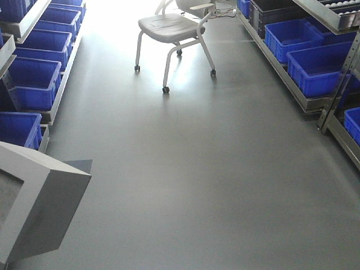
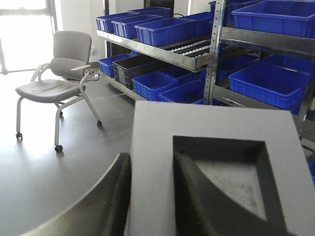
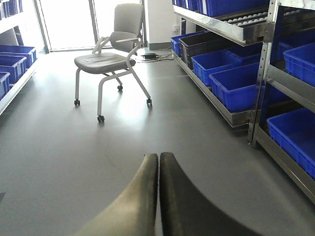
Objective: Sort gray base to blue bin
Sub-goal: 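Drive the base down the aisle between the blue bin shelves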
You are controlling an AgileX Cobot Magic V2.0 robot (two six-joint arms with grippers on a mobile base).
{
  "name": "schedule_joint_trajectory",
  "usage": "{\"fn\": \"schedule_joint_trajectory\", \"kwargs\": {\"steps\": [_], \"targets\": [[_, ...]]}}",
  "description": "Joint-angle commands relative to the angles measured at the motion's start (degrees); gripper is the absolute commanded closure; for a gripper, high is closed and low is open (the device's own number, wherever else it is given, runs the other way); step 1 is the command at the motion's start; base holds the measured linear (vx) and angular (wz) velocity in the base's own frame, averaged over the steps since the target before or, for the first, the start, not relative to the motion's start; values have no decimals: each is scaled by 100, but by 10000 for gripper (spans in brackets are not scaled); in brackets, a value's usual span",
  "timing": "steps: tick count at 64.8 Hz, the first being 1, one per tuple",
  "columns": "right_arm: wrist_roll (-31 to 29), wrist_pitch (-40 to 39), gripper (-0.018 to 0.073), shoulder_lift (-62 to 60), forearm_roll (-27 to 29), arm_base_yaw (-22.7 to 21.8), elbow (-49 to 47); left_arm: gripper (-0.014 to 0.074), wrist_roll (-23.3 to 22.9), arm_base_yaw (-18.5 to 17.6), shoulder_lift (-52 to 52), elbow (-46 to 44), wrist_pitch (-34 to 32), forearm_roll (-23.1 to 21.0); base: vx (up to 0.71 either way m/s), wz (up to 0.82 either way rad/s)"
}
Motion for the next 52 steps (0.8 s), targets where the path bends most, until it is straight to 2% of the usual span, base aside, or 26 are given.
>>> {"fn": "schedule_joint_trajectory", "kwargs": {"steps": [1,52], "targets": [[-44,-426,564,-10,-38,2,3,576,-30,-13,47,-170,-592,-119,32,0],[-44,-426,564,-10,-38,2,3,576,-30,-13,47,-170,-592,-119,33,3]]}}
